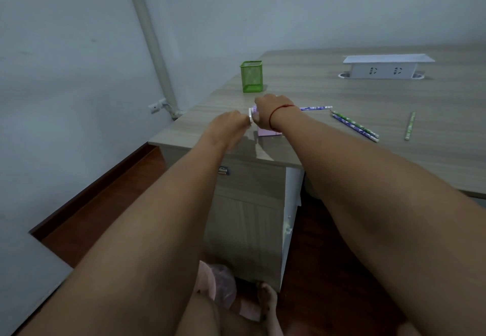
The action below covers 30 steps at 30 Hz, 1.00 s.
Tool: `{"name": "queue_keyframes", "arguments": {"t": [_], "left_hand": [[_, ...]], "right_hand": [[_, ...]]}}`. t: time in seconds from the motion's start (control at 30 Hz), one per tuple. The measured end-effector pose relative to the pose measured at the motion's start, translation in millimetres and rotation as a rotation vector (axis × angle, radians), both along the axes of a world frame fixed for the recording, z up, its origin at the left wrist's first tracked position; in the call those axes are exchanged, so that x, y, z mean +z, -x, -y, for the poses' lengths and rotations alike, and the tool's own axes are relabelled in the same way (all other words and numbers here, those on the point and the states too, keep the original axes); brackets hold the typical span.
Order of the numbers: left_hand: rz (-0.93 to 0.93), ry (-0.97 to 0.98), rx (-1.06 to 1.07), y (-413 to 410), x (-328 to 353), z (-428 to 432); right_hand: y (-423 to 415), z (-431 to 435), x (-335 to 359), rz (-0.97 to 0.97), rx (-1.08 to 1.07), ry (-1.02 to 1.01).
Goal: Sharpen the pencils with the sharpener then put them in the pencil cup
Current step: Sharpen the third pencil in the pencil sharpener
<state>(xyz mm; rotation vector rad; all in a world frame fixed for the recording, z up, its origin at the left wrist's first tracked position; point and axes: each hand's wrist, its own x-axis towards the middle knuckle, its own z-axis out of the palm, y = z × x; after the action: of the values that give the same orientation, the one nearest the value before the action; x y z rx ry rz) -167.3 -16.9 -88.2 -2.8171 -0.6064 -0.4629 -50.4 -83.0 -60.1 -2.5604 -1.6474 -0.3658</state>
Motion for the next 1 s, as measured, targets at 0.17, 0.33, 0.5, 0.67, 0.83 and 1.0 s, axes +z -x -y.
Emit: {"name": "queue_keyframes", "arguments": {"t": [0.17,0.33,0.5,0.67,0.83,1.0], "left_hand": [[-0.066,0.11,0.058,-4.9,-7.9,-0.1],[-0.092,0.12,0.102,-11.0,-17.2,-6.3],[-0.064,0.216,0.12,-20.6,-20.1,-14.6],[-0.093,0.259,0.121,-27.3,-17.1,-27.4],[-0.141,0.167,0.099,-37.0,-2.6,-41.1],[-0.18,-0.089,0.014,-39.4,11.3,-55.4]], "right_hand": [[-3.0,-0.4,-1.3,-0.026,0.013,0.002],[-6.4,-1.1,-6.6,-0.021,0.023,-0.013],[-8.8,-1.3,-9.2,-0.011,0.046,-0.033],[-9.4,1.1,-11.7,-0.008,0.058,-0.077],[-8.9,2.9,-12.2,0.022,0.056,-0.077],[-9.1,2.6,-8.5,0.028,0.056,-0.055]]}}
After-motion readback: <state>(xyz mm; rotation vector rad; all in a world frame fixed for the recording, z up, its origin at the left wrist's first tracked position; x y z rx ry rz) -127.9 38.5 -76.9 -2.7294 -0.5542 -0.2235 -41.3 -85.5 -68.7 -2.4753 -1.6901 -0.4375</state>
